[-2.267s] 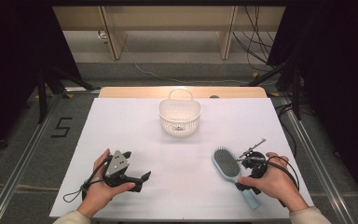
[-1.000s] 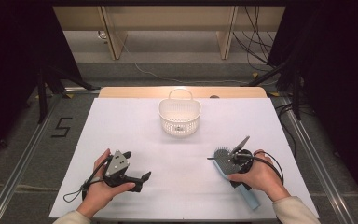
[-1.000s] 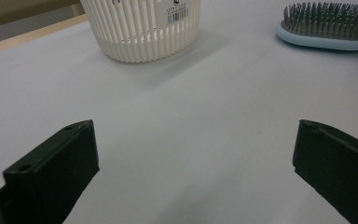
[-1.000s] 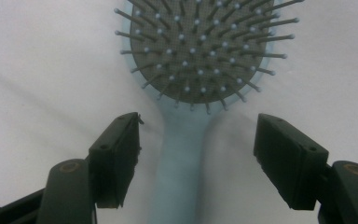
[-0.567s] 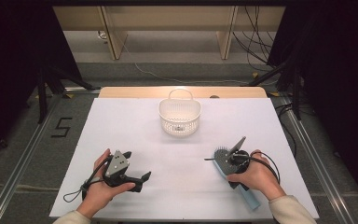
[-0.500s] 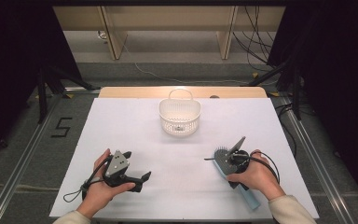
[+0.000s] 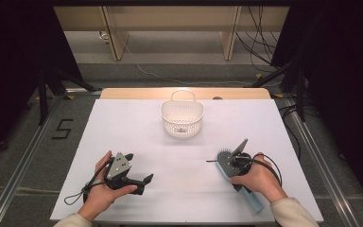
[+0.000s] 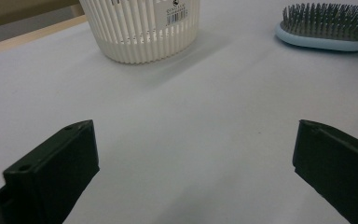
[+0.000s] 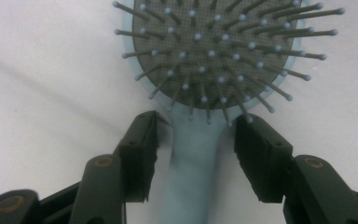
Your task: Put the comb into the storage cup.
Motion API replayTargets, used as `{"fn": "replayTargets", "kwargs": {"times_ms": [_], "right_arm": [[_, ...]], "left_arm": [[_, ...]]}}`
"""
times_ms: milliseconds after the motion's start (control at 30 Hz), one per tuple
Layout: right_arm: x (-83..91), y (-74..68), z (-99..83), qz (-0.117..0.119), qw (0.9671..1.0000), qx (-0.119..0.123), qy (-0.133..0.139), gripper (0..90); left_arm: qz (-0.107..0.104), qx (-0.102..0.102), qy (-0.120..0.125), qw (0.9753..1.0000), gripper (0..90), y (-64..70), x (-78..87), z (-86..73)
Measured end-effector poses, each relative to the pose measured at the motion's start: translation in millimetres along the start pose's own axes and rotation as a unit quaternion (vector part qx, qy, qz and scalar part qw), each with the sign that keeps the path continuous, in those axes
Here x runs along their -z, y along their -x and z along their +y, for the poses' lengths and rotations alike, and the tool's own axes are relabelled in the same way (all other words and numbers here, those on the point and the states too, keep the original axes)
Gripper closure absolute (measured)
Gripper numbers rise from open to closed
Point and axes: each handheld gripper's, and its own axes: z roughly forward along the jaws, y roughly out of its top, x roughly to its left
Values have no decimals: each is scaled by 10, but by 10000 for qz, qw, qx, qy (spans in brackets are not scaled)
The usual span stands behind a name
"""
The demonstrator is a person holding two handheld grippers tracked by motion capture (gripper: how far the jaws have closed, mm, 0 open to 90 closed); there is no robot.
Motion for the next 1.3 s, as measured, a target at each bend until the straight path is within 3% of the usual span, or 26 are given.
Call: {"fn": "replayTargets", "kwargs": {"times_ms": [1300], "right_arm": [[-7, -21, 42, -12, 9995, -277, -159, 674]], "left_arm": [[-6, -2, 1, 10000, 0, 4, 2, 1]]}}
